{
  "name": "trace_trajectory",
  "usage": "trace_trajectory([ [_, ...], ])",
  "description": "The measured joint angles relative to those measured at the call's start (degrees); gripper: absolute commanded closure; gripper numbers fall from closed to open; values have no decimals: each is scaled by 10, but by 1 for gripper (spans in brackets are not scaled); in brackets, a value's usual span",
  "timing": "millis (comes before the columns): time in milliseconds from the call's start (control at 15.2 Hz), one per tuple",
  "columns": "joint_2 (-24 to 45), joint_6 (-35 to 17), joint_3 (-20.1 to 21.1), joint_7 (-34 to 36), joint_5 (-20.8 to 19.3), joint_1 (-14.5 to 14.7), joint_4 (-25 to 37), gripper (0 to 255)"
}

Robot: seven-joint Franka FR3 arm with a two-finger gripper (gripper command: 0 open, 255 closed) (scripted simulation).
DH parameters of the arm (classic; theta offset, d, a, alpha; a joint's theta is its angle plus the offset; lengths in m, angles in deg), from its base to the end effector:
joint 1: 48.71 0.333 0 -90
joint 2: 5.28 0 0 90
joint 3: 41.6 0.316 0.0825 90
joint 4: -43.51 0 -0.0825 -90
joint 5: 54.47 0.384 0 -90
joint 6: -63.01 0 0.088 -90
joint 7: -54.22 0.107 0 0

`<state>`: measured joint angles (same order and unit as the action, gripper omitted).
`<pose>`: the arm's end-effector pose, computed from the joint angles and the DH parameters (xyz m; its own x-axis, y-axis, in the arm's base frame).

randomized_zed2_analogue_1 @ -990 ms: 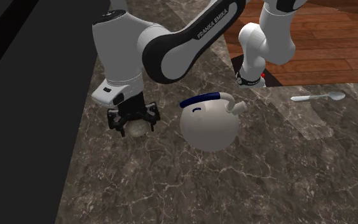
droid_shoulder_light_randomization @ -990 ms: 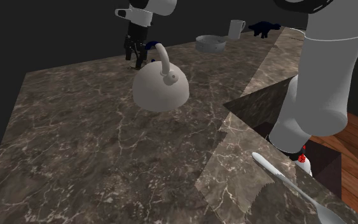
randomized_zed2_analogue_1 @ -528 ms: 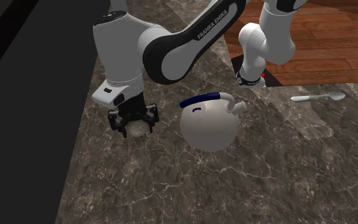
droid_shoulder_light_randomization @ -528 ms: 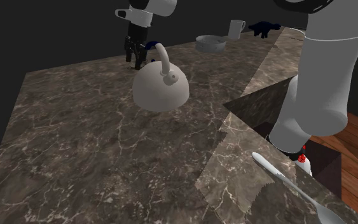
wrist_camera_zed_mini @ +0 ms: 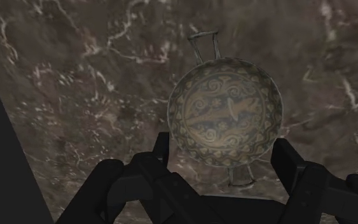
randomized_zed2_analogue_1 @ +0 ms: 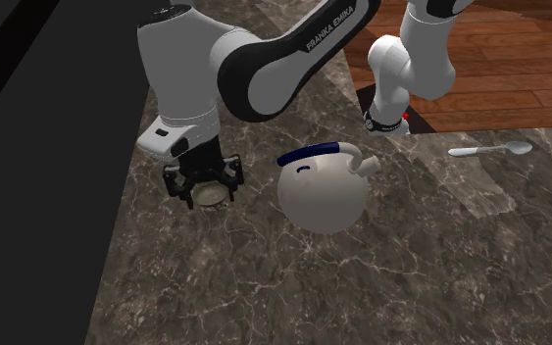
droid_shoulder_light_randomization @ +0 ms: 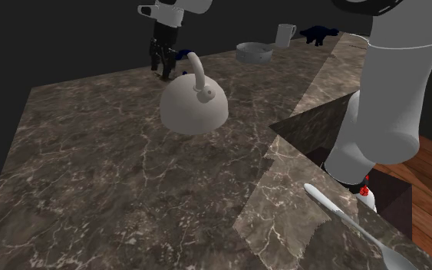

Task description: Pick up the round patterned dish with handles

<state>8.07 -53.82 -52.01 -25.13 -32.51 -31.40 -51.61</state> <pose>0.6384 0.1080 0.4902 0.1819 0.9249 0.3338 0.9745 -0.2148 0.0643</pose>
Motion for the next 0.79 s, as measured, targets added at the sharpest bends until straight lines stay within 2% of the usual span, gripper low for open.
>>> trace_trajectory([
  [792,-4,81,-3,28,-12,-3,81,255],
])
